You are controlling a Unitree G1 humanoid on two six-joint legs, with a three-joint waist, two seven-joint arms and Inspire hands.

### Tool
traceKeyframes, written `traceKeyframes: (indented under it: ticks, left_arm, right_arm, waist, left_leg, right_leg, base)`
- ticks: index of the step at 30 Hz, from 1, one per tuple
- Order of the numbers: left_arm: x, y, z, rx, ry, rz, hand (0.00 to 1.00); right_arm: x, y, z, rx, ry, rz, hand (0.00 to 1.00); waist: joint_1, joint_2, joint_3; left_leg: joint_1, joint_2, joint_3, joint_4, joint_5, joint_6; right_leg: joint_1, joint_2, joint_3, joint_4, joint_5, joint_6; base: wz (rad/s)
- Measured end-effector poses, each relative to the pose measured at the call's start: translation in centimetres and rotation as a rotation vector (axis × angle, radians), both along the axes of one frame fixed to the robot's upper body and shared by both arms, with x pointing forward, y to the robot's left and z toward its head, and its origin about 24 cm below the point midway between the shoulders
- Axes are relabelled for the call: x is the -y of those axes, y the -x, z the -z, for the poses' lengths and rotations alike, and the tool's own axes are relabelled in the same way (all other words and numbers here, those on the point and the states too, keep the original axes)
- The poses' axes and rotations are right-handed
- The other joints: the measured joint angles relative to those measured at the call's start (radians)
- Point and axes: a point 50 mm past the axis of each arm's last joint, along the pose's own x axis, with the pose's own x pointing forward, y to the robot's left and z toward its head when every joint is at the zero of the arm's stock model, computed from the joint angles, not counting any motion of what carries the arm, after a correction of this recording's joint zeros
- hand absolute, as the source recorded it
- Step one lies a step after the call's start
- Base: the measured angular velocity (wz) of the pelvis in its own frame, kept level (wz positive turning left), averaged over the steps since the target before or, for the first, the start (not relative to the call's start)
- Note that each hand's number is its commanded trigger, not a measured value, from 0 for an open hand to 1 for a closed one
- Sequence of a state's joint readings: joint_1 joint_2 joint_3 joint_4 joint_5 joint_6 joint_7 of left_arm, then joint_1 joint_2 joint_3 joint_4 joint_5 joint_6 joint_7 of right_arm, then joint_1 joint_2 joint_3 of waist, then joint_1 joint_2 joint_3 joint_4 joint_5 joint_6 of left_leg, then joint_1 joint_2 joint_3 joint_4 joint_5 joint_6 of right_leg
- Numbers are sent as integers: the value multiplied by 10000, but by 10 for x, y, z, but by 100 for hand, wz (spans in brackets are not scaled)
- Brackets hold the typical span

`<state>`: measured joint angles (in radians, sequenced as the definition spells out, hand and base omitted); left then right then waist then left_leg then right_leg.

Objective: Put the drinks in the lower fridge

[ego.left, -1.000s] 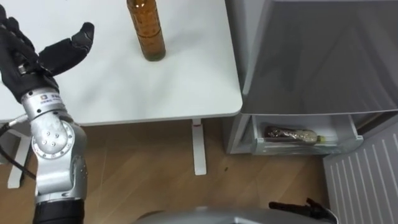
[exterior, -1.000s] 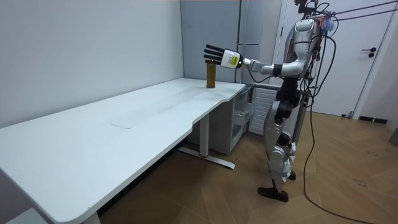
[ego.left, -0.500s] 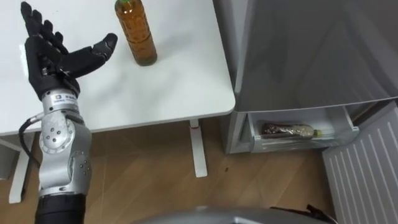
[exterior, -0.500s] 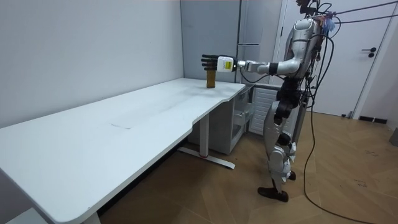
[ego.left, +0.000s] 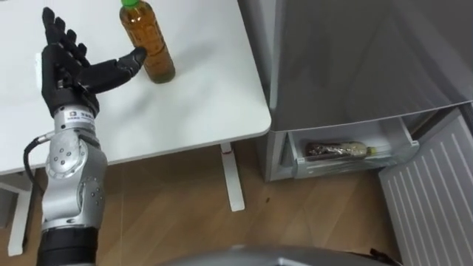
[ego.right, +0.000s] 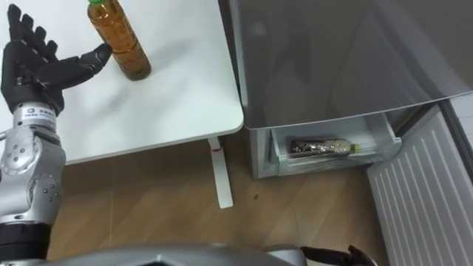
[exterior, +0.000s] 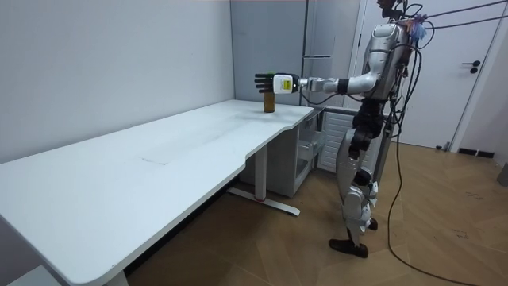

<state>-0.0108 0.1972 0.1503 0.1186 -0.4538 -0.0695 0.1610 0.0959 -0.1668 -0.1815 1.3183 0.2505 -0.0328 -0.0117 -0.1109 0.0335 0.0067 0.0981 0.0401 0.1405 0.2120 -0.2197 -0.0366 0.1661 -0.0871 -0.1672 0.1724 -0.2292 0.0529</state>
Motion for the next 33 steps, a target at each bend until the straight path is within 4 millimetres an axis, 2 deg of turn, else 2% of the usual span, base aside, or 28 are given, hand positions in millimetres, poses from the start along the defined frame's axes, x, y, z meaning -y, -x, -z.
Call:
traceKeyframes:
  ticks: [5, 11, 16, 20, 24, 26, 30, 33]
  left_arm:
    - [-7, -13, -15, 391, -188, 246, 0]
    - [-13, -18, -23, 489, -365, 559, 0]
    - [-15, -23, -19, 223, -342, 652, 0]
    - [-18, -22, -15, -129, -367, 728, 0]
    - [-19, -22, -8, -493, -293, 855, 0]
    - [-20, -21, -1, -851, -221, 906, 0]
    - [-24, -27, 6, -1387, -93, 870, 0]
    - [-27, -33, 2, -1443, -172, 1030, 0]
  right_arm:
    - [0, 3, 0, -195, 11, -20, 0]
    - [3, -3, -1, -4, 280, -110, 0]
    - [5, -4, -2, 3, 432, 9, 0]
    - [7, -4, -3, 23, 506, 29, 0]
    - [12, -4, -5, -49, 798, 55, 0]
    - [17, -2, -7, -178, 952, 84, 0]
    - [21, -3, -8, -202, 1066, 88, 0]
    - [20, -2, -7, -264, 1005, 96, 0]
  waist:
    - [-54, 1, 1]
    - [-229, 55, -13]
    - [-219, 103, -42]
    - [-226, 137, -36]
    - [-225, 321, -29]
    - [-239, 458, -84]
    - [-211, 555, -52]
    - [-215, 540, -41]
  left_leg:
    - [-10, 0, 27, 2, 0, 0]
    - [-5, 4, 54, 3, 0, 0]
    - [33, 11, 117, 10, -1, 1]
    - [20, 17, 127, 44, -2, 2]
    - [14, 25, 126, 62, -3, 3]
    - [44, 25, 135, 39, -3, 3]
    - [154, 25, 211, -1, -2, 3]
    - [171, 27, 246, -4, -2, 2]
  right_leg:
    - [-47, -5, 38, 6, 8, 2]
    - [-63, -5, 69, 9, 9, 1]
    - [-83, -4, 161, 58, 9, 1]
    - [-117, -4, 173, 122, 9, 1]
    - [-118, -4, 173, 152, 10, 2]
    - [-113, 0, 209, 152, 11, 2]
    - [-67, 1, 287, 163, 10, 2]
    - [-74, 5, 345, 156, 10, 2]
  base:
    - [-2]
    - [-1]
    - [-3]
    - [-1]
    - [0]
    - [0]
    - [-6]
    - [-4]
